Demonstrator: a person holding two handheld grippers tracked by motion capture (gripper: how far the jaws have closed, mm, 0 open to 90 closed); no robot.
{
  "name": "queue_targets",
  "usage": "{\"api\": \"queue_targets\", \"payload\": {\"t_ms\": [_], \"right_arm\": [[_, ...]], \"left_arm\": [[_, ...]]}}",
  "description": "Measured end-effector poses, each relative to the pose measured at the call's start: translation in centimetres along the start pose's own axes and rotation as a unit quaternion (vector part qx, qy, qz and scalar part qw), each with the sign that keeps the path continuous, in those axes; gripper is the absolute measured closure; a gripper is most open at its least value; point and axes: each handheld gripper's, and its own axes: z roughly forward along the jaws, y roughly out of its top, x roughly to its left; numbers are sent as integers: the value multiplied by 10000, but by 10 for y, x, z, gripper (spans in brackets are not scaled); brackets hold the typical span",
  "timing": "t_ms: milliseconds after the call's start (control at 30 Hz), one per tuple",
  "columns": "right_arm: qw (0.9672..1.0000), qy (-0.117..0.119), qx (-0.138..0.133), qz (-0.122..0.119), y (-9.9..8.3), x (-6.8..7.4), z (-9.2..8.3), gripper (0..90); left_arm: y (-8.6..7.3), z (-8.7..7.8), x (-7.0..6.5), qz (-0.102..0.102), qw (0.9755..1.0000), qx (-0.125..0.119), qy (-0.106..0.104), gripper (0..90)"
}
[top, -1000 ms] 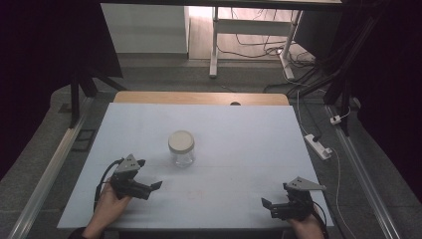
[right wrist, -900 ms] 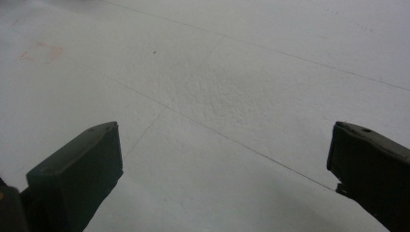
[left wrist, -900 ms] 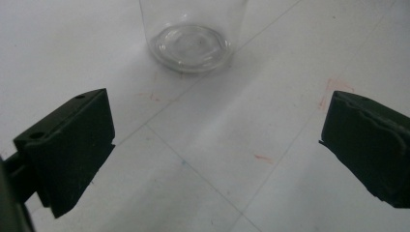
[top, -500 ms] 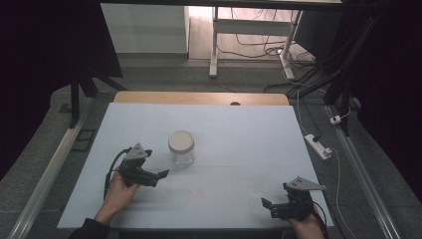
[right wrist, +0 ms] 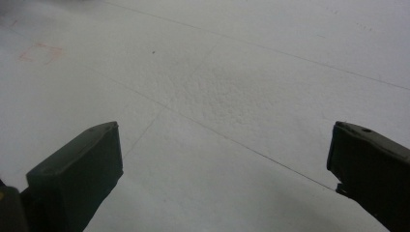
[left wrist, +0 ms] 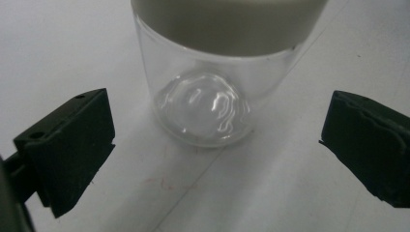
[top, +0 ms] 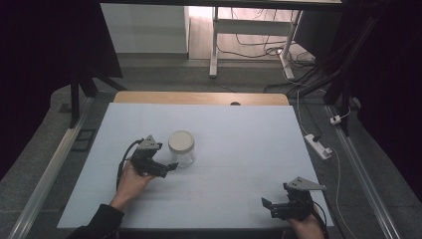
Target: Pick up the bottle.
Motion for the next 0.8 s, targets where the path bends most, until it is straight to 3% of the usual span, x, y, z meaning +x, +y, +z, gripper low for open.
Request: {"api": "queue_targets", "payload": {"t_ms": [367,600,800], "right_arm": [[10000,-5,-2,14,0,0,0,0],[10000,-1,-12,15,0,-1,0,0],[10000,6,-16,9,0,-1,0,0]], "left_arm": [[11,20,5,81,9999,-22,-82,0],[17,36,6,206,9996,49,-159,0],[19,47,4,375,9992,67,-94,0]]}}
